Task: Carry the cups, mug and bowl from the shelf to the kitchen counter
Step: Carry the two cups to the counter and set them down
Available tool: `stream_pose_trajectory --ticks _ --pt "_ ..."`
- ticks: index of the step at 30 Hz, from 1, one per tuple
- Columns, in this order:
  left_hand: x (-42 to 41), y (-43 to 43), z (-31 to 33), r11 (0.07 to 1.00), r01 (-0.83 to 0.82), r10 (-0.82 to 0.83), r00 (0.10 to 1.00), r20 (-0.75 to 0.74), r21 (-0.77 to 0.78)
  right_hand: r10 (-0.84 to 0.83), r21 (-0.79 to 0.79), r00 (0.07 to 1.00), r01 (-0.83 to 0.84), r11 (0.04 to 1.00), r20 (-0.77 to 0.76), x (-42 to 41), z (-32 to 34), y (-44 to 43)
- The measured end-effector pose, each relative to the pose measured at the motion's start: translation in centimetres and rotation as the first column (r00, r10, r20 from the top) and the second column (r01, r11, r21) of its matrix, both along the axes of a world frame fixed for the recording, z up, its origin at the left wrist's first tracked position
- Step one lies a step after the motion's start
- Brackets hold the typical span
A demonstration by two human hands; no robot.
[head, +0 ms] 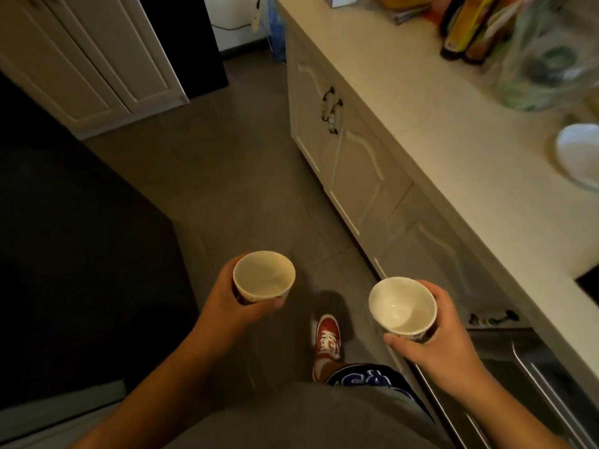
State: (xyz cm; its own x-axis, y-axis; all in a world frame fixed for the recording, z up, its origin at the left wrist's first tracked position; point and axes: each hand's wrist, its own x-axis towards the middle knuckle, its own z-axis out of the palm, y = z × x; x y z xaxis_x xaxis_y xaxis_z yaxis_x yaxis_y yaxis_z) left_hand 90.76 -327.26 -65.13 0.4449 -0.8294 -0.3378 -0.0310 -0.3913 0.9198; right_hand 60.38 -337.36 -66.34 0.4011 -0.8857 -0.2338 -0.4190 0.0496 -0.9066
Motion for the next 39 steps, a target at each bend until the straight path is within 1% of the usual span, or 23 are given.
stream_pose_trajectory --ticks 4,9,14,17,21,27,34,39 --pt "1.7 -4.2 1.2 0.999 -0.052 0.052 0.998 0.025 0.007 0.067 -0.029 0.997 -0.066 0.997 0.030 4.0 0.7 -7.6" --pt "4.9 -7.2 1.7 0.988 -0.152 0.152 0.988 0.003 0.011 0.157 -0.038 0.986 -0.155 0.987 0.052 10.6 1.3 -15.7" --pt "10.5 -10.9 0.9 0.977 -0.213 0.213 0.977 0.006 0.020 0.229 -0.035 0.972 -0.227 0.973 0.048 18.9 0.8 -21.9" --pt "15.1 -14.1 -0.2 0.975 -0.222 0.222 0.975 0.013 0.016 0.228 -0.033 0.972 -0.226 0.974 0.050 23.9 0.0 -25.1" --pt "22.6 -19.8 -1.1 0.980 -0.196 0.196 0.981 0.005 0.025 0.164 0.000 0.985 -0.165 0.986 0.043 29.1 -0.5 -28.6" --pt "31.0 -29.5 -0.4 1.000 -0.017 0.017 1.000 -0.010 0.008 -0.007 0.017 1.000 0.007 1.000 -0.002 32.8 0.9 -32.8" --pt "34.0 -42.6 0.1 0.984 0.172 -0.173 0.984 -0.045 -0.036 -0.226 0.017 0.972 0.228 0.974 -0.070 32.9 1.9 -37.2" --pt "33.6 -51.4 -0.7 0.965 0.260 -0.261 0.964 -0.043 -0.044 -0.319 0.012 0.947 0.320 0.947 -0.042 31.7 1.1 -42.1"
